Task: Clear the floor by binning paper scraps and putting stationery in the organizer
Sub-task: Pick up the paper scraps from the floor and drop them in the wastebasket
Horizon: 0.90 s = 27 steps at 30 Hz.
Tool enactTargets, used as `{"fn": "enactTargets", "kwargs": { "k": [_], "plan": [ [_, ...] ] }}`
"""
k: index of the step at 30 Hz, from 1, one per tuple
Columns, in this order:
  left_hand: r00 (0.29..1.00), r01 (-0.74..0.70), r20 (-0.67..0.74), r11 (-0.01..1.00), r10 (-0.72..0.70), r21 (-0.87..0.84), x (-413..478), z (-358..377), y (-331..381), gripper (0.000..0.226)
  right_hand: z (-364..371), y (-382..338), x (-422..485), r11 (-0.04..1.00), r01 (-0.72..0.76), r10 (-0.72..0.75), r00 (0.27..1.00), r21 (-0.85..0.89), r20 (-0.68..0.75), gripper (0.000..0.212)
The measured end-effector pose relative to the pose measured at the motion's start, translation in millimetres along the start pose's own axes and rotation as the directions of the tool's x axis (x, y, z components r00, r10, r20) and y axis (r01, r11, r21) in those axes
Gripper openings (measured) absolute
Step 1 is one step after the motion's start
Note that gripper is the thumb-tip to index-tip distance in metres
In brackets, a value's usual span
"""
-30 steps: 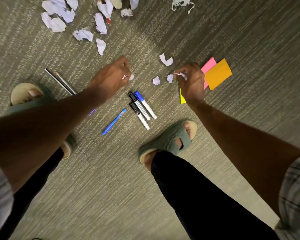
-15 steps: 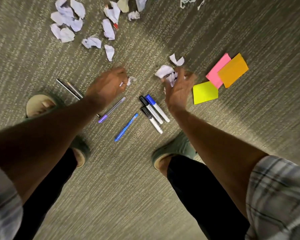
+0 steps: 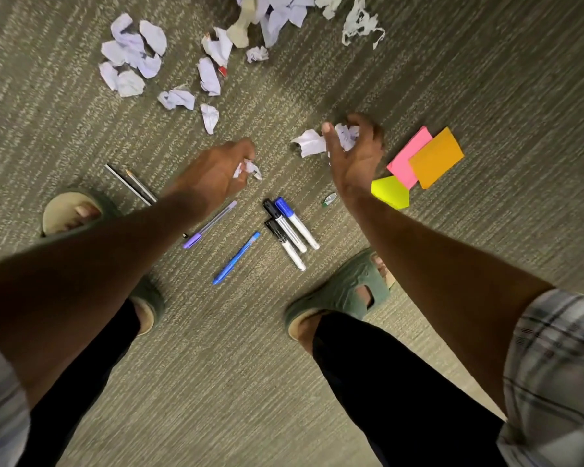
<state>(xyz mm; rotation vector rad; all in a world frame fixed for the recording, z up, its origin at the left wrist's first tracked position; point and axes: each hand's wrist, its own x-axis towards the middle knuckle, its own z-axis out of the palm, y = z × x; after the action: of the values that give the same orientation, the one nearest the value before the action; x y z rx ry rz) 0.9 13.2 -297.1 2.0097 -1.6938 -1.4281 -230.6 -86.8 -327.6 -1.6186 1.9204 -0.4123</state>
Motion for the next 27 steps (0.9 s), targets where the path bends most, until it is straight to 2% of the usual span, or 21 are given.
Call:
{"fn": "enactTargets", "kwargs": {
  "k": [2, 4, 6, 9, 12, 14, 19, 24, 27],
  "plan": [
    [1.000, -0.004, 0.027, 1.000, 0.003, 0.031, 3.5, 3.3, 4.3, 0.050, 10.2, -6.3, -0.8, 0.996, -0.028, 0.029, 1.000, -0.087, 0.009, 0.067],
    [0.999, -0.018, 0.046, 0.996, 0.013, 0.091, 4.5, 8.3, 5.2, 0.052, 17.7, -12.3, -14.2, 0.990, 0.020, -0.001, 0.991, -0.143, 0.130, 0.072],
    [1.000, -0.018, 0.024, 0.993, 0.015, 0.119, 6.6, 12.7, 3.6, 0.045, 23.1, -17.0, -28.3, 0.984, 0.109, -0.072, 0.968, -0.142, 0.238, 0.062],
    [0.998, -0.053, -0.019, 0.992, 0.055, 0.118, 11.8, 16.8, -0.5, 0.025, 29.0, -15.4, -39.3, 0.924, 0.290, -0.215, 0.933, -0.249, 0.289, 0.041],
    [0.997, -0.069, -0.023, 0.992, 0.072, 0.102, 17.6, 18.8, -6.5, 0.018, 26.8, -5.7, -38.8, 0.864, 0.391, -0.282, 0.898, -0.319, 0.337, 0.049],
    [0.998, -0.054, -0.036, 0.995, 0.057, 0.089, 18.7, 17.8, -8.4, 0.016, 18.7, -0.9, -33.9, 0.874, 0.402, -0.297, 0.887, -0.273, 0.353, 0.036],
    [0.988, 0.037, -0.147, 0.999, -0.034, 0.018, 0.5, -5.7, -11.7, 0.014, -13.5, -5.5, -33.6, 0.968, 0.212, -0.172, 0.951, -0.138, 0.255, 0.013],
    [0.980, 0.053, -0.193, 0.998, -0.056, -0.022, -31.3, -53.0, 8.9, 0.014, -60.3, -45.3, -30.8, 0.994, 0.100, -0.091, 0.977, -0.039, 0.194, 0.014],
    [0.962, 0.030, -0.267, 0.996, -0.051, -0.083, -49.8, -89.6, 32.4, 0.015, -84.2, -90.6, -31.5, 0.996, -0.033, 0.018, 0.984, 0.081, 0.175, 0.015]
  ]
}}
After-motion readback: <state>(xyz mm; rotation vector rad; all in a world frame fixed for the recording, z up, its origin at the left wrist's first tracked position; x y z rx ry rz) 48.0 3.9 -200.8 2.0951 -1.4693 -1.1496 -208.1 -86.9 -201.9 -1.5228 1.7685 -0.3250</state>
